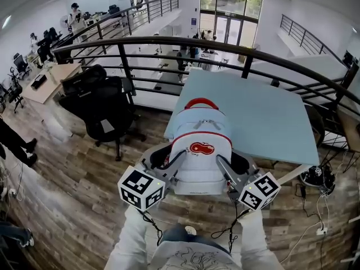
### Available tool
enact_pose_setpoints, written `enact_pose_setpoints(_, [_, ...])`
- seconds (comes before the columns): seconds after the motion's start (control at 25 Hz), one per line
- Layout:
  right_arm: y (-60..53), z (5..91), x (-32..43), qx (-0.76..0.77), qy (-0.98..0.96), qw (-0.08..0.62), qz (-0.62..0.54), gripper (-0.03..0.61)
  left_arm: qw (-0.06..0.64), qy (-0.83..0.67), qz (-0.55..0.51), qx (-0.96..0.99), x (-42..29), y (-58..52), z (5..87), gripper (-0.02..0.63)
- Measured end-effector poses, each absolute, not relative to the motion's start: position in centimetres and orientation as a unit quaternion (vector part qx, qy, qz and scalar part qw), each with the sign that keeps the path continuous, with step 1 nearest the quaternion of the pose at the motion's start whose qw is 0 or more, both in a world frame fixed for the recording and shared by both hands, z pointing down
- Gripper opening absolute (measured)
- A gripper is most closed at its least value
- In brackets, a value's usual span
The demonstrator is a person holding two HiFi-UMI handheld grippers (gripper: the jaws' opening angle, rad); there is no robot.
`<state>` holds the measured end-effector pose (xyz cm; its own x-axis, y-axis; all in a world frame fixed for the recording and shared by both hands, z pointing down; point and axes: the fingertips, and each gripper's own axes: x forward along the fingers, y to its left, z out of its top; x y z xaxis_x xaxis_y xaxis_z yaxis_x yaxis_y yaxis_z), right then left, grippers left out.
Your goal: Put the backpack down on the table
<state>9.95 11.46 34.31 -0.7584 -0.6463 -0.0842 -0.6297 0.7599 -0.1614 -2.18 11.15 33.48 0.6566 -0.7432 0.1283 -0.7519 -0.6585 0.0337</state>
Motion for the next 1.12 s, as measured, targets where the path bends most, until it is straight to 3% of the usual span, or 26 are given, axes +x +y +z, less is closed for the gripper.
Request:
enact_pose_setpoints(0.52, [2.2,36.6,10.3,-0.346,0.933,0.064,-0.080,0.132,0.058,-0.405,0.062,0.910,-1.8,1.8,35.7,0.133])
enact_pose_setpoints(1.12, [-16.3,36.4,8.4,-0.376,0.921,0.055,-0.078,0.132,0.061,-0.379,0.060,0.921,-3.7,-17.3,35.7,0.133])
